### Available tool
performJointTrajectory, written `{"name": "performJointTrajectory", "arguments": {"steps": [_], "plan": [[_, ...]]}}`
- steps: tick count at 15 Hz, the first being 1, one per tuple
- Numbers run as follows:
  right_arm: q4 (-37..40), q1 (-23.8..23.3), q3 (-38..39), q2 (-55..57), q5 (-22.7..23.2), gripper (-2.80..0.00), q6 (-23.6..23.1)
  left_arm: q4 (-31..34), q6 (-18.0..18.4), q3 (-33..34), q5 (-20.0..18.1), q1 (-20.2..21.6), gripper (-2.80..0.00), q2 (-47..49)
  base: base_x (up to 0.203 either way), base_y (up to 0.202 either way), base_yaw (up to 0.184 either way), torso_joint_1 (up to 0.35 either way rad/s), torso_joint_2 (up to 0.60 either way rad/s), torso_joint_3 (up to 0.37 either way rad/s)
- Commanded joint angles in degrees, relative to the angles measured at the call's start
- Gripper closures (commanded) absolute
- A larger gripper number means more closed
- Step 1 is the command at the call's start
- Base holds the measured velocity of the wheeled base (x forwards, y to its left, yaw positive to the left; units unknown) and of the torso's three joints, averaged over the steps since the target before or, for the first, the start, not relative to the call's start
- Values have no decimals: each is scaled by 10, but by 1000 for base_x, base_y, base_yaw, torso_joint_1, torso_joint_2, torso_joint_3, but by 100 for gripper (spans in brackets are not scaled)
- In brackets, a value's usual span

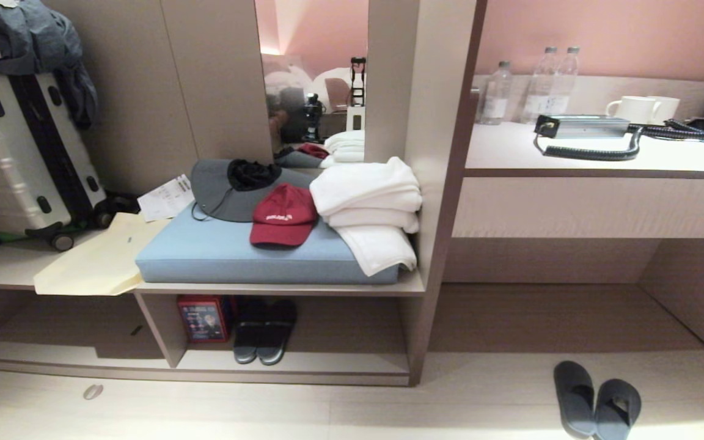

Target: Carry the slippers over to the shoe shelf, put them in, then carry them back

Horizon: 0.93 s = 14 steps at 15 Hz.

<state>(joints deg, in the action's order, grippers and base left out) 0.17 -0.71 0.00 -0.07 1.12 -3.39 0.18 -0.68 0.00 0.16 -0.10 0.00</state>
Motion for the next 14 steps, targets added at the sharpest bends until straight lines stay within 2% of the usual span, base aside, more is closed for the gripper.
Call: {"name": "performJointTrajectory", "arguments": {"steps": [1,5,9,14], "plan": [[0,0,0,-1,0,0,0,0,0,0,0,0,0,0,0,191,-2,3,2,0],[0,0,0,-1,0,0,0,0,2,0,0,1,0,0,0,153,-1,3,2,4],[0,0,0,-1,0,0,0,0,0,0,0,1,0,0,-14,1,-1,1,1,0],[0,0,0,-1,0,0,0,0,0,0,0,0,0,0,-180,1,0,1,2,3]]}}
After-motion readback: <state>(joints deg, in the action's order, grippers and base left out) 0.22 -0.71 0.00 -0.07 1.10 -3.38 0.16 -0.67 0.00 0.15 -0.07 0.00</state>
